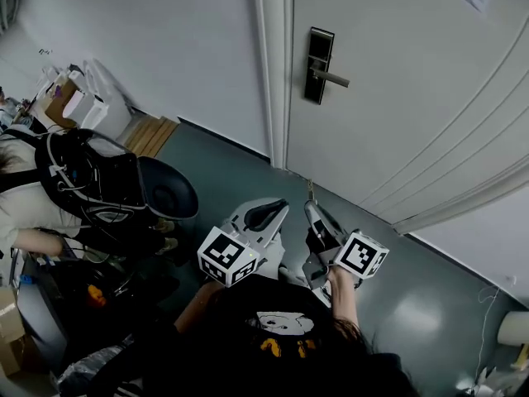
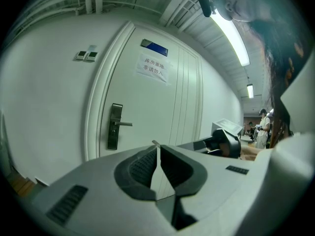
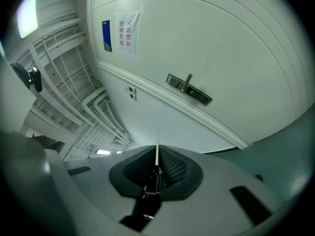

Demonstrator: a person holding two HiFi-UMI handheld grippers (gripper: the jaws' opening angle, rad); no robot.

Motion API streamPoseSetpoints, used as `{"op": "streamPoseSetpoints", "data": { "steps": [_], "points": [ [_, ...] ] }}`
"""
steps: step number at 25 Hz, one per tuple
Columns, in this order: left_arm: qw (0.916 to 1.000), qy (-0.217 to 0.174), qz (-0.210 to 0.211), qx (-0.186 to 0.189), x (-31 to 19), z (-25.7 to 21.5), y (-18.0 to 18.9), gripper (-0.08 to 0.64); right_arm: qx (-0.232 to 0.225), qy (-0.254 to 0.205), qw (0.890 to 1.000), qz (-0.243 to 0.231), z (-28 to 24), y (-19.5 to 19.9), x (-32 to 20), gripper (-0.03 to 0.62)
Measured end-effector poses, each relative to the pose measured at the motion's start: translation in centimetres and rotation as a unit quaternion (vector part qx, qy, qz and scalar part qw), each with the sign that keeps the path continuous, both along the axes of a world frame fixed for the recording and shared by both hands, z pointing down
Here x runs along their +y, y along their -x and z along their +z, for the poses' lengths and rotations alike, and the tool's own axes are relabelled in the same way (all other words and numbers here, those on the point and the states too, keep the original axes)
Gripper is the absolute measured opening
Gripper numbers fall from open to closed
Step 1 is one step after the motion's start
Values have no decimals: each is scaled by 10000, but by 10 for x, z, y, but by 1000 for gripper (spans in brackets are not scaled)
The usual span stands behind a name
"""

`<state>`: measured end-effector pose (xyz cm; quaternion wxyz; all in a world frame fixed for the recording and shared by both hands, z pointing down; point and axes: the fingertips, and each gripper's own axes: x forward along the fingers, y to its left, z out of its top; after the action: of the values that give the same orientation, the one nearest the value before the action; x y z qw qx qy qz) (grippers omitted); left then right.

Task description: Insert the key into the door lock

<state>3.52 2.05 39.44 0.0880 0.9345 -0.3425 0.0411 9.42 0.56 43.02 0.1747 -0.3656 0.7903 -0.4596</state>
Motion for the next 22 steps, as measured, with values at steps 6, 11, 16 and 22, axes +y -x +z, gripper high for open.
{"op": "streamPoseSetpoints", "data": {
  "steps": [6,11,16,22],
  "points": [
    [9999,-80,95,-32,-3,-2,-8,26,-88,-68,9998,152,-1,-9,-3,20],
    [9998,-76,155,-70,-25,-1,-10,26,-170,11,9996,236,1,-14,-26,20],
    [9997,-95,185,-156,-57,-2,-3,26,-133,29,9996,267,-3,-10,-60,20],
    [9997,16,211,-116,-118,3,14,26,-197,254,9990,308,5,5,-121,20]
  ]
}}
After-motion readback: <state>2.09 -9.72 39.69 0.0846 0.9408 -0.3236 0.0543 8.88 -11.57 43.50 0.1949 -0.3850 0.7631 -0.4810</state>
